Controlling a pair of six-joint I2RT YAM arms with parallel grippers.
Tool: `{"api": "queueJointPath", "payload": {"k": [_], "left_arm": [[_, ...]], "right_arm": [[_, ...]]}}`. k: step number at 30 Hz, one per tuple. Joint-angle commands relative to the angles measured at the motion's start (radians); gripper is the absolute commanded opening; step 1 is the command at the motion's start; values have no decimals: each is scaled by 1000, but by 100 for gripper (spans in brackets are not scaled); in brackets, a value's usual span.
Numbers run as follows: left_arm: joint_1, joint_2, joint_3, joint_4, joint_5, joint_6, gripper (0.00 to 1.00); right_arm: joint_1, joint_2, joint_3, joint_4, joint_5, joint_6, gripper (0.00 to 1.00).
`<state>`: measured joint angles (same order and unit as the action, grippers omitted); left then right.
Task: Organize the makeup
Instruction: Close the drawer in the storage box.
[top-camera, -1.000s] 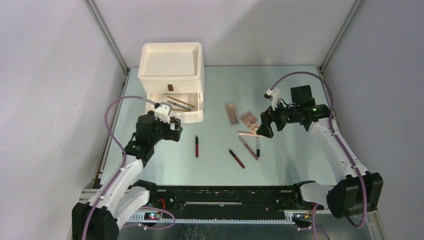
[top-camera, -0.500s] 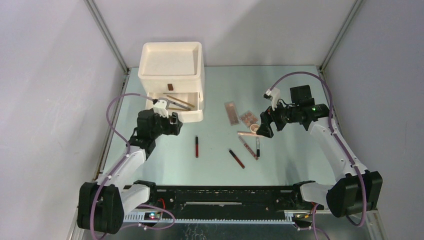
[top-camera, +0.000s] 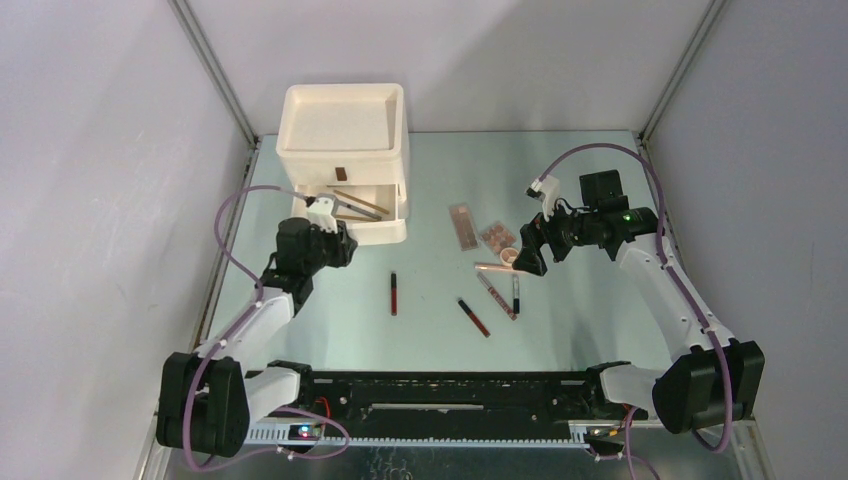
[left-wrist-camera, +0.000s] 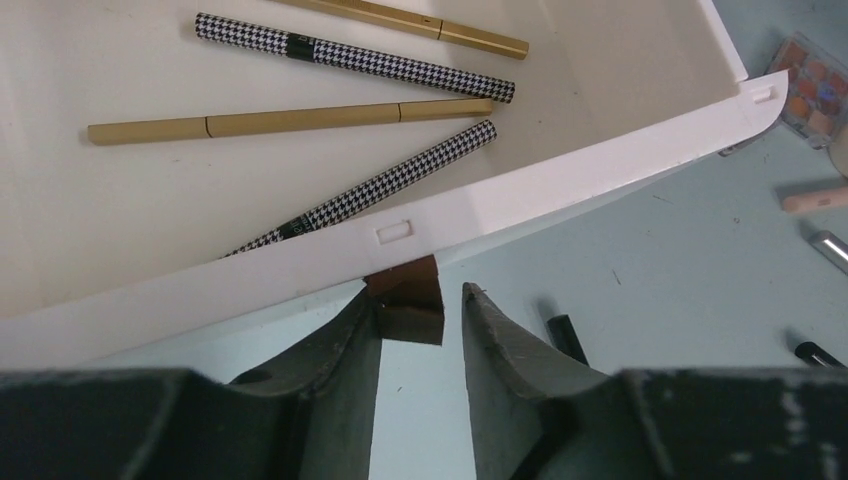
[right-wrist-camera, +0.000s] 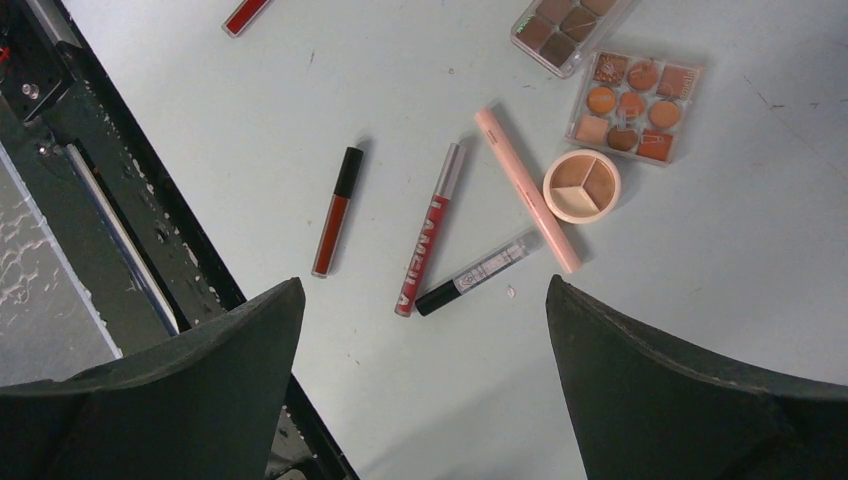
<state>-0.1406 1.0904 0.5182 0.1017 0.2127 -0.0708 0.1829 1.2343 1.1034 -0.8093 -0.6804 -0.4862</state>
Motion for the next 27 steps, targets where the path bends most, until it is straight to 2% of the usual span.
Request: {"api": "queueJointPath", "payload": {"k": [1, 9, 14, 22, 27], "left_arm": [[5, 0, 89, 93, -3, 13, 36], [5, 23, 138, 112, -28, 27, 17], [6, 42, 167, 128, -49, 29, 9], [5, 141, 251, 148, -98, 28, 6], [5, 187, 287, 171, -100, 26, 10]], "right_arm": [[-4, 1, -1, 10, -2, -17, 100], [-5, -1, -1, 9, -7, -18, 100], [-5, 1, -1, 8, -7, -20, 100], [-4, 4, -1, 6, -7, -19, 100], [-3, 7, -1, 6, -7, -20, 100]]}}
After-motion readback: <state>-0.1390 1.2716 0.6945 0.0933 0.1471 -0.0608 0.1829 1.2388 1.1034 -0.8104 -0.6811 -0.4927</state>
